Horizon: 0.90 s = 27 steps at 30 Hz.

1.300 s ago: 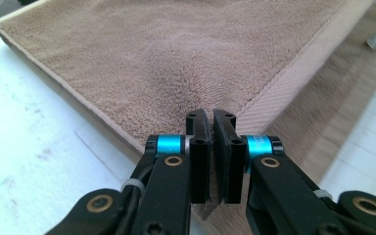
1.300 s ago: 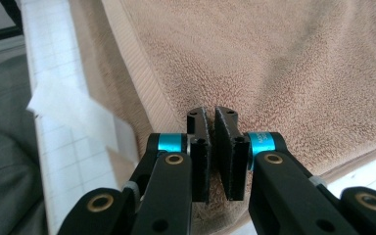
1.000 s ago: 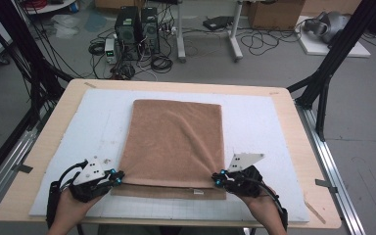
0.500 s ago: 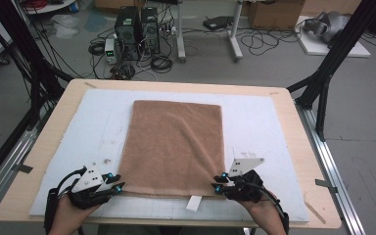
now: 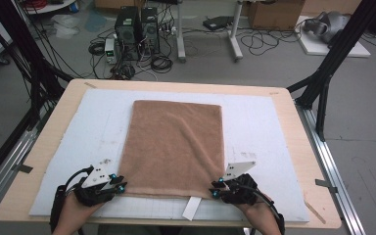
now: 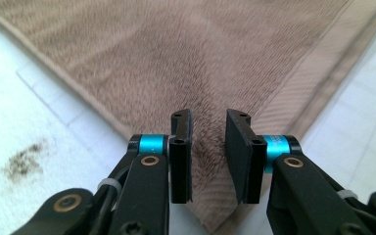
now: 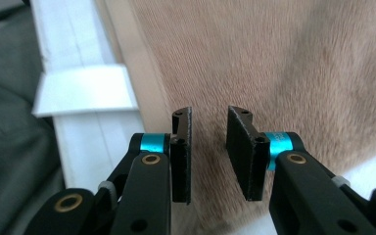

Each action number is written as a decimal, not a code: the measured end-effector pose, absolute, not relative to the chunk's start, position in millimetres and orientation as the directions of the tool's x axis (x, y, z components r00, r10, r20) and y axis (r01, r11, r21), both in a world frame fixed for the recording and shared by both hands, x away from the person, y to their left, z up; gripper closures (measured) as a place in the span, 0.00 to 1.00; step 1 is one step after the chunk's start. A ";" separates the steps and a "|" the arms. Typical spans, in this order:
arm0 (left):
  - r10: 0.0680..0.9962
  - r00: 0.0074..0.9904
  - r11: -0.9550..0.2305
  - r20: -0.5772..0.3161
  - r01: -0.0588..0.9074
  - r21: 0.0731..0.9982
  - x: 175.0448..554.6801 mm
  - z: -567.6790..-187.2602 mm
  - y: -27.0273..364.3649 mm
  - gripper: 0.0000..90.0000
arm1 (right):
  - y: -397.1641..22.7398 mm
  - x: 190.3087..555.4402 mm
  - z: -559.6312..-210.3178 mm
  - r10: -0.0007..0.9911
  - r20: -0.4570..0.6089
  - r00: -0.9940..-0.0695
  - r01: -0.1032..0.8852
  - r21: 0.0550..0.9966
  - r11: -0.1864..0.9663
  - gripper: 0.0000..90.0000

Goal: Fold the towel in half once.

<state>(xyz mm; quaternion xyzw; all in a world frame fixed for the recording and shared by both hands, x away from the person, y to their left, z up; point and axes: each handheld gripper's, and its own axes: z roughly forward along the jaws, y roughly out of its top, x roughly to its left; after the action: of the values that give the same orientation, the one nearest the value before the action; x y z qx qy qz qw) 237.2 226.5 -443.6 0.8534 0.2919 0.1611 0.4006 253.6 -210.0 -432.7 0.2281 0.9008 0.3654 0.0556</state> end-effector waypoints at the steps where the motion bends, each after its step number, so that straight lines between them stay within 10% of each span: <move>1: 0.626 0.779 -0.508 0.036 0.372 0.777 237.7 -443.7 227.4 0.80 | -211.5 254.1 -435.2 0.454 0.074 -0.888 0.377 0.683 0.626 0.80; 27: 0.610 0.792 -0.486 0.010 0.364 0.794 232.9 -439.0 233.2 0.62 | -204.3 247.0 -432.7 0.414 0.060 -0.908 0.326 0.721 0.611 0.61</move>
<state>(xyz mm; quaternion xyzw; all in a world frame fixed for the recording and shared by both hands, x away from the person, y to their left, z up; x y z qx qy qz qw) 232.9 233.2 -439.0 0.8493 0.2868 0.1473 0.4179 247.0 -204.3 -432.7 0.2064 0.8958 0.3897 0.0564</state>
